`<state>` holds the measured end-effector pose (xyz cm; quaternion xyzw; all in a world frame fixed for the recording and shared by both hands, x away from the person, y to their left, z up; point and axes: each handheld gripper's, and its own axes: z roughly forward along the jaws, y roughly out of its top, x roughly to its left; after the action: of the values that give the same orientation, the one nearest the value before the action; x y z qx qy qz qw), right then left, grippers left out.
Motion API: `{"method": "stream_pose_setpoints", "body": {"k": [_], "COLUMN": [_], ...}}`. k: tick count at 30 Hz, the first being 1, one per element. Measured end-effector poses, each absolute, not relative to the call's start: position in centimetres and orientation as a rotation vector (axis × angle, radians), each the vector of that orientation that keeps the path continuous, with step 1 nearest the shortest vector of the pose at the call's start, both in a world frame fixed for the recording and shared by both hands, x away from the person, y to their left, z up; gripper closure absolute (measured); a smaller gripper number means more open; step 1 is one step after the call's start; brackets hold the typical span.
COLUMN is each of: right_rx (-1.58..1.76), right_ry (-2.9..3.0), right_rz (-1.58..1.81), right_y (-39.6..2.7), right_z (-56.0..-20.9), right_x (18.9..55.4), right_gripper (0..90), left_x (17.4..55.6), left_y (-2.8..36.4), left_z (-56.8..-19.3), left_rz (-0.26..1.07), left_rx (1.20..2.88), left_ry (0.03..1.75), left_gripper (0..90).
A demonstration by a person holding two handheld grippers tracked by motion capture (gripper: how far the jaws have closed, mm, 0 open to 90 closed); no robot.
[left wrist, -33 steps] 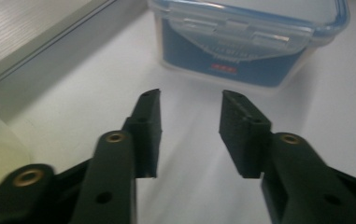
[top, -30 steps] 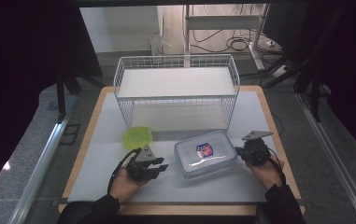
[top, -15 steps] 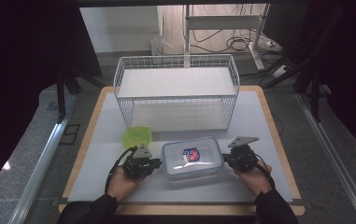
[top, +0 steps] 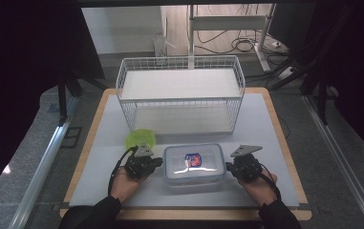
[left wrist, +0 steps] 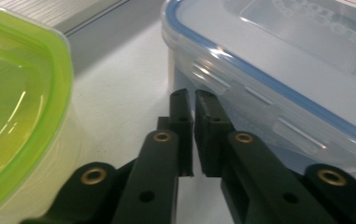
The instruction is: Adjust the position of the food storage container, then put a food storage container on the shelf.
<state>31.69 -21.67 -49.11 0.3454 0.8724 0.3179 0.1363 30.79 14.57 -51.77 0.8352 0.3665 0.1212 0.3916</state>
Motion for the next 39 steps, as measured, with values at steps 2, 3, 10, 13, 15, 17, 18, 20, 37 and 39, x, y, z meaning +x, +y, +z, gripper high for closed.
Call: {"method": "stream_pose_setpoints", "body": {"k": [2, 3, 10, 13, 15, 17, 18, 20, 37, 39], "right_rx": [0.998, 0.992, 1.046, 1.041, 1.013, 1.004, 1.004, 1.010, 0.978, 0.976], "right_ry": [2.528, 2.513, 2.420, 2.402, 2.409, 2.414, 2.414, 2.413, 2.439, 2.445], "right_rz": [0.934, 0.925, 1.034, 1.062, 1.083, 1.097, 1.097, 1.106, 1.188, 1.193], "right_y": [-21.9, -22.1, -24.8, -25.2, -25.2, -25.1, -25.1, -25.1, -23.9, -23.8], "right_z": [-49.0, -48.9, -47.9, -47.7, -47.7, -47.8, -47.8, -47.9, -47.2, -47.2], "right_x": [31.9, 31.9, 32.4, 32.3, 32.1, 32.1, 32.1, 32.1, 32.1, 32.2], "right_gripper": [89.7, 87.3, 60.7, 46.5, 34.2, 28.5, 28.5, 22.7, 6.7, 6.7], "left_x": [30.7, 30.4, 28.7, 27.9, 27.7, 27.6, 27.6, 27.6, 28.2, 28.3], "left_y": [14.9, 15.1, 16.1, 16.6, 16.9, 17.1, 17.2, 17.2, 15.5, 15.3], "left_z": [-51.6, -51.4, -50.8, -50.6, -50.7, -50.8, -50.8, -50.7, -50.4, -50.4], "left_rz": [0.308, 0.320, 0.369, 0.394, 0.374, 0.342, 0.331, 0.325, 0.138, 0.120], "left_rx": [2.109, 2.105, 2.077, 2.066, 2.045, 2.035, 2.036, 2.028, 2.040, 2.040], "left_ry": [0.935, 0.942, 0.933, 0.908, 0.898, 0.902, 0.898, 0.891, 0.863, 0.871], "left_gripper": [80.6, 78.0, 48.7, 36.2, 22.1, 20.2, 20.2, 14.5, 2.7, 1.9]}}
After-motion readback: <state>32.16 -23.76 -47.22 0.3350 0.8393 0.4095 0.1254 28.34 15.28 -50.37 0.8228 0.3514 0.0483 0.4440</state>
